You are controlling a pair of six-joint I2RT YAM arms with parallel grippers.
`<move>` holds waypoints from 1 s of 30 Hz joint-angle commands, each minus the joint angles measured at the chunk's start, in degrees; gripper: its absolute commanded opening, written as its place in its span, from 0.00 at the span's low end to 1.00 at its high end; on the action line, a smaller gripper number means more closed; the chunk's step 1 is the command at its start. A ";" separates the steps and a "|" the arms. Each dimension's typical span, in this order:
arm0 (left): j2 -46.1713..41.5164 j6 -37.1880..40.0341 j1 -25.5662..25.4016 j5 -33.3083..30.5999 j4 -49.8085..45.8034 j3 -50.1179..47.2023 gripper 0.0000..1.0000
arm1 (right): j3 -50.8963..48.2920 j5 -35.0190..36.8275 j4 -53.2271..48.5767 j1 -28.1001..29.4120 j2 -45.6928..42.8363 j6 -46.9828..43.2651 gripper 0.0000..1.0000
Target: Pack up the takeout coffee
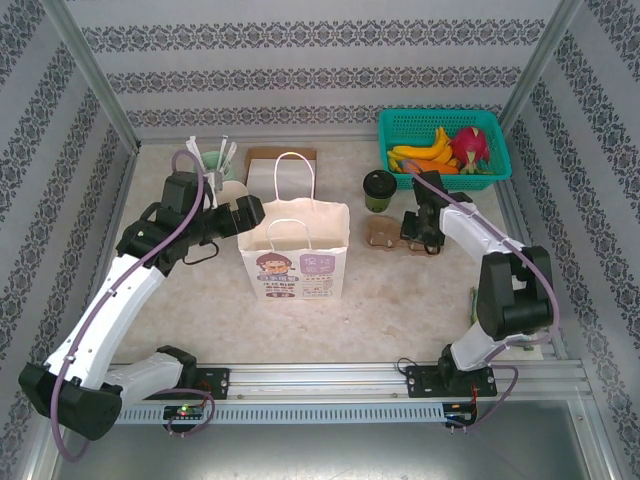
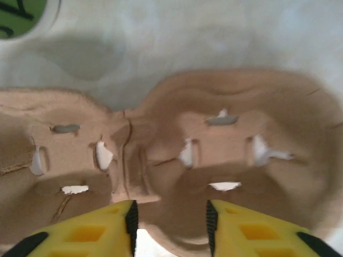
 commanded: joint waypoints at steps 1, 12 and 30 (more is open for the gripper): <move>-0.04 1.29 -0.44 1.69 1.94 -0.20 0.99 | 0.05 -3.95 2.29 1.37 1.83 3.11 0.36; 1.06 1.74 -0.45 4.02 2.33 -1.75 1.00 | 2.75 0.12 2.65 2.21 6.48 2.89 0.32; 2.73 3.19 -0.46 8.75 1.02 -1.89 1.00 | 6.28 1.93 1.82 2.47 8.12 2.46 0.34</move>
